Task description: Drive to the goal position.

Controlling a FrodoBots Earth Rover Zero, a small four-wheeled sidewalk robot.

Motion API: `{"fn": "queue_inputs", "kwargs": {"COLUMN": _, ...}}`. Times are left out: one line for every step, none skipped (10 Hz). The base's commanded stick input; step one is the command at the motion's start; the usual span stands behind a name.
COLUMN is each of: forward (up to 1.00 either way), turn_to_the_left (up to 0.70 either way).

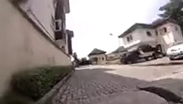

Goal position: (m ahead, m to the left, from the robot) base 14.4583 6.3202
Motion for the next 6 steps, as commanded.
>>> {"fn": "queue_inputs", "kwargs": {"forward": 0.3, "turn_to_the_left": 0.0}}
{"fn": "queue_inputs", "kwargs": {"forward": 0.3, "turn_to_the_left": 0.0}}
{"fn": "queue_inputs", "kwargs": {"forward": 0.3, "turn_to_the_left": 0.0}}
{"fn": "queue_inputs", "kwargs": {"forward": 0.3, "turn_to_the_left": 0.0}}
{"fn": "queue_inputs", "kwargs": {"forward": 0.3, "turn_to_the_left": 0.0}}
{"fn": "queue_inputs", "kwargs": {"forward": 0.3, "turn_to_the_left": 0.0}}
